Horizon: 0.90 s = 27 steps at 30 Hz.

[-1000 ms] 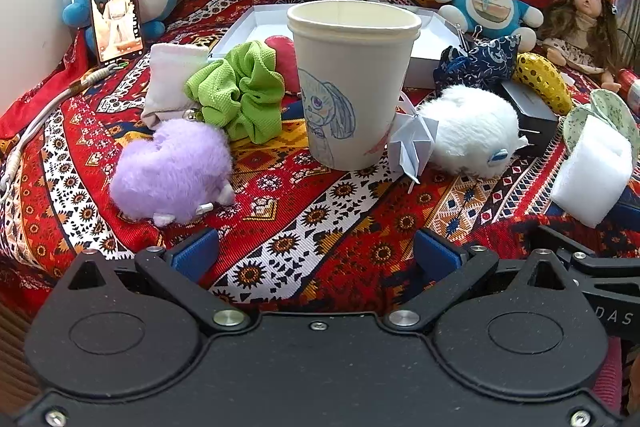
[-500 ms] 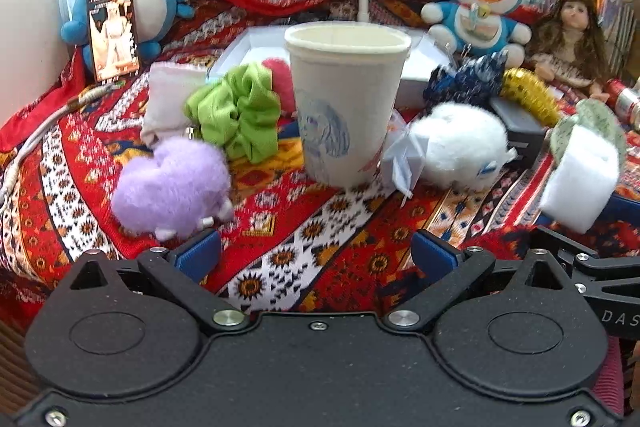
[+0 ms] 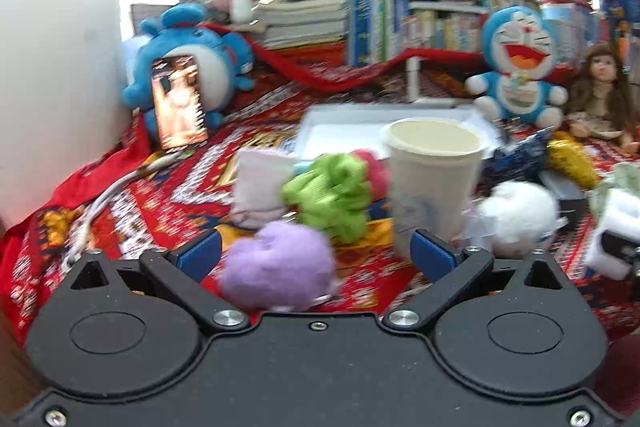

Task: Organize soft objects
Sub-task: 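Grasp the purple plush with the left tool while the right tool grasps the white foam cube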

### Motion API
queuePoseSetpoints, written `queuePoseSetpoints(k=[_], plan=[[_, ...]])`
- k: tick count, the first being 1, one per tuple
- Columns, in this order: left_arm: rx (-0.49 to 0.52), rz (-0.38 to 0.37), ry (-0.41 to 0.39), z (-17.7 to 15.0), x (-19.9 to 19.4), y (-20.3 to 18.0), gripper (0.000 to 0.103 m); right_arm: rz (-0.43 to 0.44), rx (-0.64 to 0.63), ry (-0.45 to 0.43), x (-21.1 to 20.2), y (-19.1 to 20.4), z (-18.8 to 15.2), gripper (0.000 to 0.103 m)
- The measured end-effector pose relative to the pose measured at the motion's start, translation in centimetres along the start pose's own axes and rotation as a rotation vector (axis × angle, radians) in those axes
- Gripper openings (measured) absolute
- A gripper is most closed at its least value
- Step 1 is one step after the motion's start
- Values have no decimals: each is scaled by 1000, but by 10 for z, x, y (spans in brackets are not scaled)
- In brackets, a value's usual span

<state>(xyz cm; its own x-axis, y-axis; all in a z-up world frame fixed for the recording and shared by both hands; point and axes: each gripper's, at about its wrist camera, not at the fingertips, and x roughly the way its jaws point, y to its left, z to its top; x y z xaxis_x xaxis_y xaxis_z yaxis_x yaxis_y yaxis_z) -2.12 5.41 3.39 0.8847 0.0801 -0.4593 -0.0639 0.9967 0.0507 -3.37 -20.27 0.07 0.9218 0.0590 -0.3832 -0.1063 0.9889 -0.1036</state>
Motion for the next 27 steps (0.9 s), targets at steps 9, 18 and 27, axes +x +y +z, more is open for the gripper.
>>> queuePoseSetpoints(k=[9, 18, 27], plan=[[-27, 51, 58, -7, 25, 19, 84, 13, 15, 20, 4, -2, -1, 82], [15, 58, 106, -15, 47, 13, 68, 36, 41, 33, 7, -5, 3, 72], [-50, 27, 23, 17, 22, 33, 67, 91, 57, -43, -8, -7, 26, 70]])
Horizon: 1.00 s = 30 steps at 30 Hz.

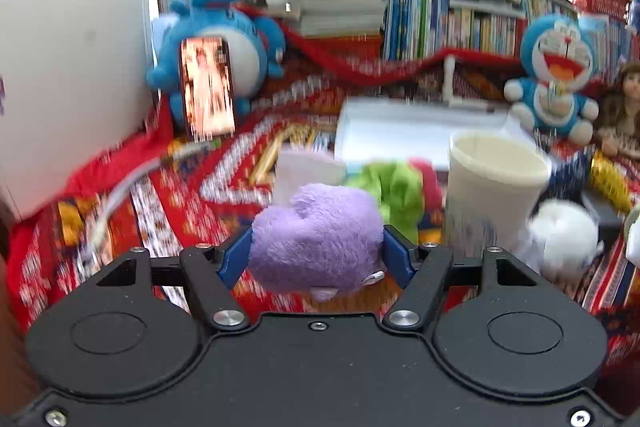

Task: Organize soft objects
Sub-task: 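Grasp the purple plush with the left tool while the right tool grasps the white foam cube, then carry the purple plush and foam cube with both tools over the white tray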

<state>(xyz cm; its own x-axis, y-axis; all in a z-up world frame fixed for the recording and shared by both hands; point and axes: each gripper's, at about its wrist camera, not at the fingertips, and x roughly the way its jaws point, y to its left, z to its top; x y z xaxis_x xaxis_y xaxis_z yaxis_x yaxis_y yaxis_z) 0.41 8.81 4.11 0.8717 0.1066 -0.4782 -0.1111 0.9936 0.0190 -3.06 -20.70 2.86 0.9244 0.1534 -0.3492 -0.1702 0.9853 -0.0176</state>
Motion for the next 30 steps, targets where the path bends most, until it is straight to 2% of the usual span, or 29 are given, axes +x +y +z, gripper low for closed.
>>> queuePoseSetpoints(k=[5, 10, 14, 16, 20, 23, 30], plan=[[-22, -61, -36, 42, 2, 10, 67, 35, 29, -30, 9, -11, 31, 70], [-57, -187, -37, 94, 19, 17, 67, 71, 52, -33, 33, -23, 67, 70], [-84, -295, 77, 130, 56, 11, 67, 119, 106, 14, 69, -32, 94, 70], [-75, -319, 135, 142, 78, 3, 67, 145, 134, 60, 93, -34, 104, 70], [-59, -341, 261, 153, 126, -20, 67, 195, 167, 166, 142, -31, 114, 70], [-57, -339, 346, 154, 158, -33, 67, 196, 162, 247, 172, -23, 116, 70], [-9, -315, 472, 149, 211, -57, 67, 179, 82, 330, 207, -8, 121, 71]])
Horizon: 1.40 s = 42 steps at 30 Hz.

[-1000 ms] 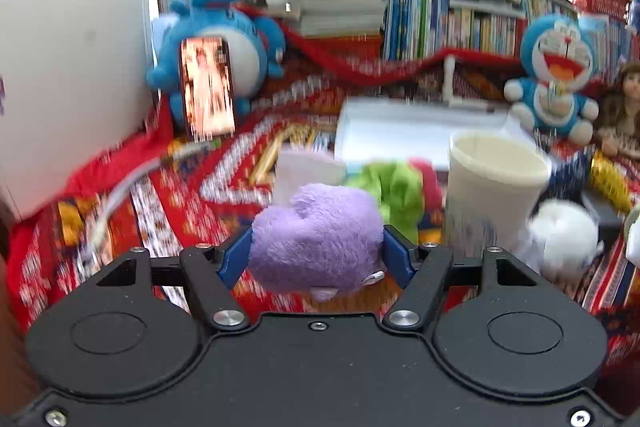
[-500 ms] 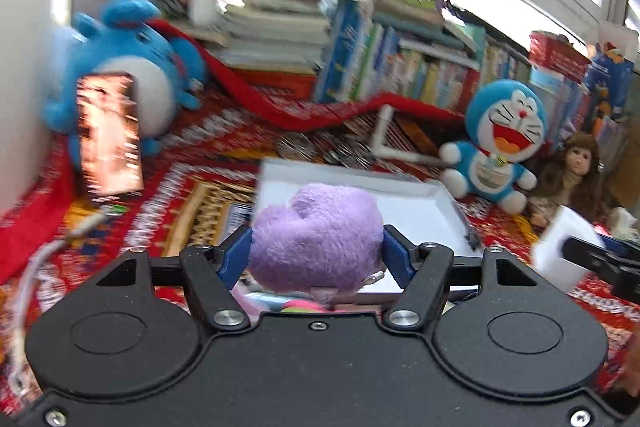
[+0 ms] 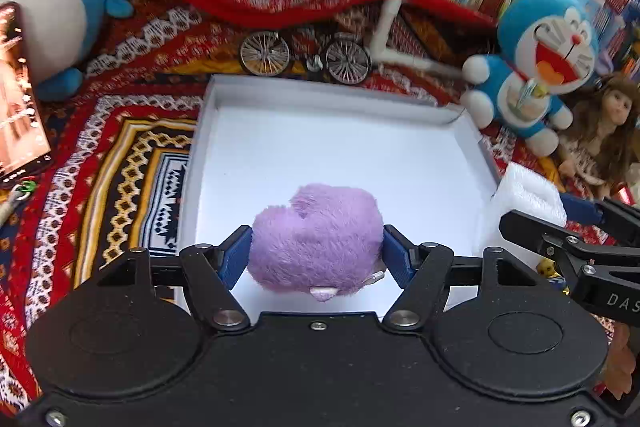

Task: Organize soft objects
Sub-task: 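Carry the purple plush and foam cube with both tools over the white tray, then open the left tool releasing the plush while the right tool releases the foam cube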

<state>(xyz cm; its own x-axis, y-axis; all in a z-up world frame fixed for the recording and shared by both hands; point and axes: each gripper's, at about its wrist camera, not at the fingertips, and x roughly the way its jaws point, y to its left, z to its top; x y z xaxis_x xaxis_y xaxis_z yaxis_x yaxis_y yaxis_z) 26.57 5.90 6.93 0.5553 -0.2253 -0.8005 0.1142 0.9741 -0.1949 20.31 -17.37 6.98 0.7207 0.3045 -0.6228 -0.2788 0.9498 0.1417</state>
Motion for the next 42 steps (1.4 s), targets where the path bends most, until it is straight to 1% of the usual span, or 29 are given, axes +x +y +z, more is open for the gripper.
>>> queuePoseSetpoints(k=[4, 6, 9, 13, 18, 23, 27, 29, 30, 31, 34, 37, 42], plan=[[-5, -9, 32, 4, 16, -2, 67, 15, -18, 27, 15, 2, 3, 71], [-5, -14, 46, 8, 25, -3, 67, 9, -27, 36, 22, 3, 3, 71], [-16, -28, 51, 16, 34, -2, 67, 8, -30, 39, 32, 2, 5, 71], [-28, -65, 64, 29, 43, -2, 67, 49, -61, 39, 43, 3, 7, 71], [-32, -93, 102, 38, 56, -5, 67, 92, -123, 45, 51, 9, 7, 72], [-50, -96, 122, 40, 66, -3, 67, 106, -196, 69, 59, 17, 1, 72], [-36, -94, 135, 37, 72, -5, 68, 105, -212, 82, 64, 18, -3, 72], [-36, -91, 142, 35, 74, -5, 68, 104, -209, 89, 65, 18, -4, 76], [-39, -94, 139, 35, 74, -5, 70, 106, -208, 91, 66, 17, -4, 76], [-38, -92, 137, 35, 73, -4, 73, 106, -208, 91, 66, 17, -4, 80], [-27, -98, 121, 35, 70, -5, 76, 113, -203, 94, 66, 16, -4, 81], [-24, -94, 101, 36, 65, -5, 81, 112, -203, 91, 64, 16, -3, 86], [-12, -88, 76, 35, 52, -5, 85, 117, -199, 76, 55, 15, -2, 89]])
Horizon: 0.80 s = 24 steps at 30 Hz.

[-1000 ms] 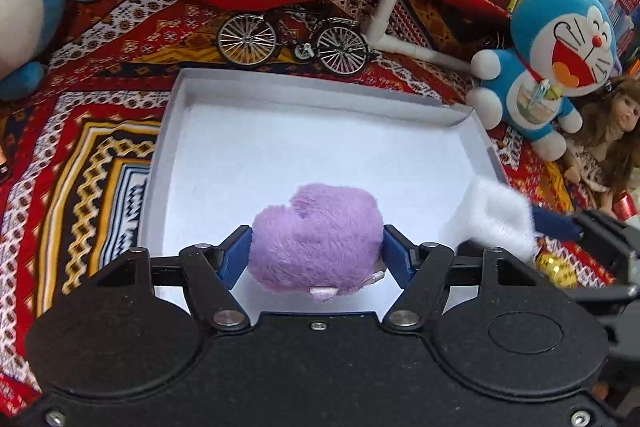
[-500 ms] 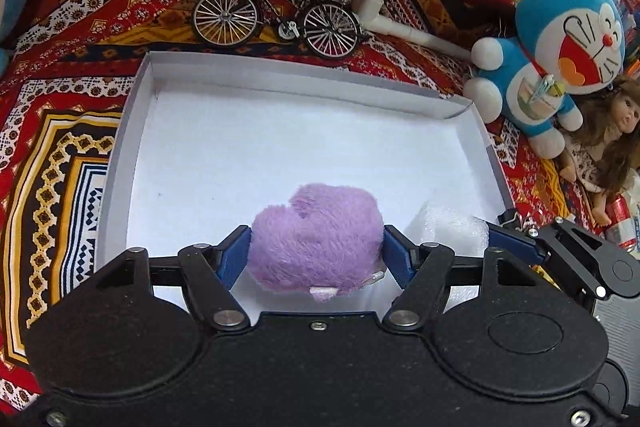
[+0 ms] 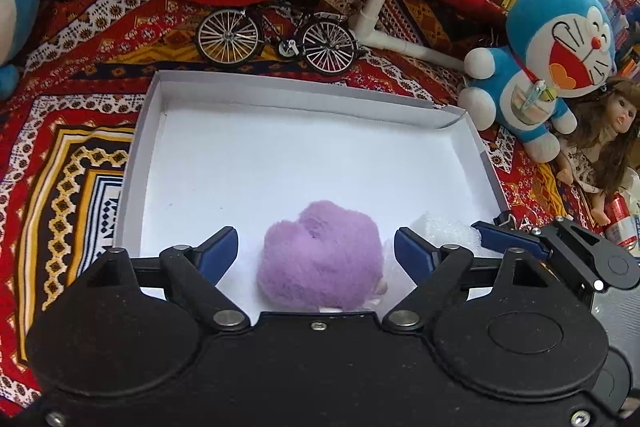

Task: Organize soft objects
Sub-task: 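Open the left tool releasing the plush while the right tool releases the foam cube, then withdraw both tools from the tray toward the green scrunchie and mint cloth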

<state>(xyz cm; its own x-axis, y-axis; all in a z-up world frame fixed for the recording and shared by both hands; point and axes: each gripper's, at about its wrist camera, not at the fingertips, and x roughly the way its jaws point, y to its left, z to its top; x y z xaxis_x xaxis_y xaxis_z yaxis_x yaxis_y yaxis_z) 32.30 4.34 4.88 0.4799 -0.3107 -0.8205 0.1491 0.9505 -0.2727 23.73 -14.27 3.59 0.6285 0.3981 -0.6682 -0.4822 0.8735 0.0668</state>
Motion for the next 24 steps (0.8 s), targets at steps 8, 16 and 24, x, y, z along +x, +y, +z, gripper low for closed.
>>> queuePoseSetpoints(k=[8, 16, 24], plan=[[28, -8, -52, -11, -28, -5, 87, -5, 13, -43, -23, -2, -2, 95], [47, -27, -113, -27, -58, -6, 88, -12, 31, -105, -51, -6, -7, 103], [71, -38, -156, -44, -84, -7, 90, -35, 52, -160, -76, -8, -15, 103]])
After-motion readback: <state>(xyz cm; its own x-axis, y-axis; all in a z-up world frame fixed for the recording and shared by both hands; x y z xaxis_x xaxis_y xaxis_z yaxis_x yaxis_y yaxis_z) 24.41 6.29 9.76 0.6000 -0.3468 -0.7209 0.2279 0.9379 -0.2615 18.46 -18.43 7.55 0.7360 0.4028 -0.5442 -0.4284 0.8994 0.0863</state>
